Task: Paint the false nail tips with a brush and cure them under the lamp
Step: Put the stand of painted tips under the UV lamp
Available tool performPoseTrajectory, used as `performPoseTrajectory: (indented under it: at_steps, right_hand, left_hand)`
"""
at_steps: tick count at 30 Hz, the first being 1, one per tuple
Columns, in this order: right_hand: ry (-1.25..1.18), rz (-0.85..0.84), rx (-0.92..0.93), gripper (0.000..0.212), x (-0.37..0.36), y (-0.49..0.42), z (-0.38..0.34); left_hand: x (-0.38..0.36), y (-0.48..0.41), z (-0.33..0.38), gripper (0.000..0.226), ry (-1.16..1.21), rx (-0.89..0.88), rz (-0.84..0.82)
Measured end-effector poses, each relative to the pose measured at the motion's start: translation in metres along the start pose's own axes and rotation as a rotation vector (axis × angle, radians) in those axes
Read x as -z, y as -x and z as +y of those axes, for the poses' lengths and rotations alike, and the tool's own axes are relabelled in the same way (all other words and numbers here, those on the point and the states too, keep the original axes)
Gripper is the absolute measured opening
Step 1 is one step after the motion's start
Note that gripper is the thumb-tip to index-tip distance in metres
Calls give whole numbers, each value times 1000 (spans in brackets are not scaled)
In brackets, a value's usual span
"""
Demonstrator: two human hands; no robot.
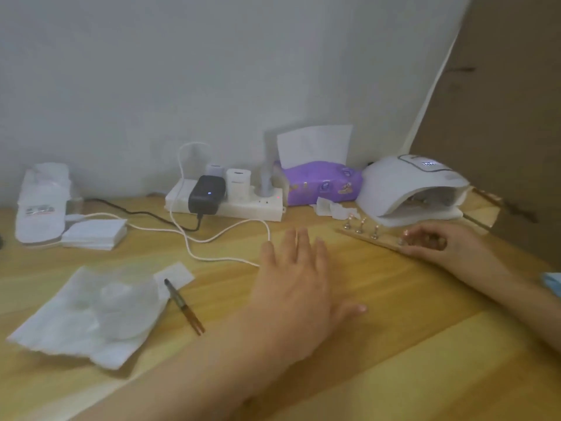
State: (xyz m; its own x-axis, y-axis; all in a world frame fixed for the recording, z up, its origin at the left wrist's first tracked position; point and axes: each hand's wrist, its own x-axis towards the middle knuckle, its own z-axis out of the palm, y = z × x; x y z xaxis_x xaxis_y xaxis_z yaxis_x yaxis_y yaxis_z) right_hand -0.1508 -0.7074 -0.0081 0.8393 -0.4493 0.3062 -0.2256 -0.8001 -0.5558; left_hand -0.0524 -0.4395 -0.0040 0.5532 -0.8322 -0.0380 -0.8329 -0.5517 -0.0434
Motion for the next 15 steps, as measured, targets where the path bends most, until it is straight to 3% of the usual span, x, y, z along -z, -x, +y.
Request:
performPoseTrajectory:
  at_steps: [4,9,12,15]
  right_hand:
    - [5,-172,-38,29,16,-16,22]
    - [171,98,-93,11,25,-42,63]
    - [191,145,-147,18,15,-60,69]
    - [65,141,-168,22,12,-66,66]
  left_hand:
    - [-25,-30,10,111,81,-24,-15]
    - [-34,-34,9,124,133,-81,-30]
    - [-36,-37,9,125,148,-56,-21]
    - [-37,-36,9,114,157,-40,2]
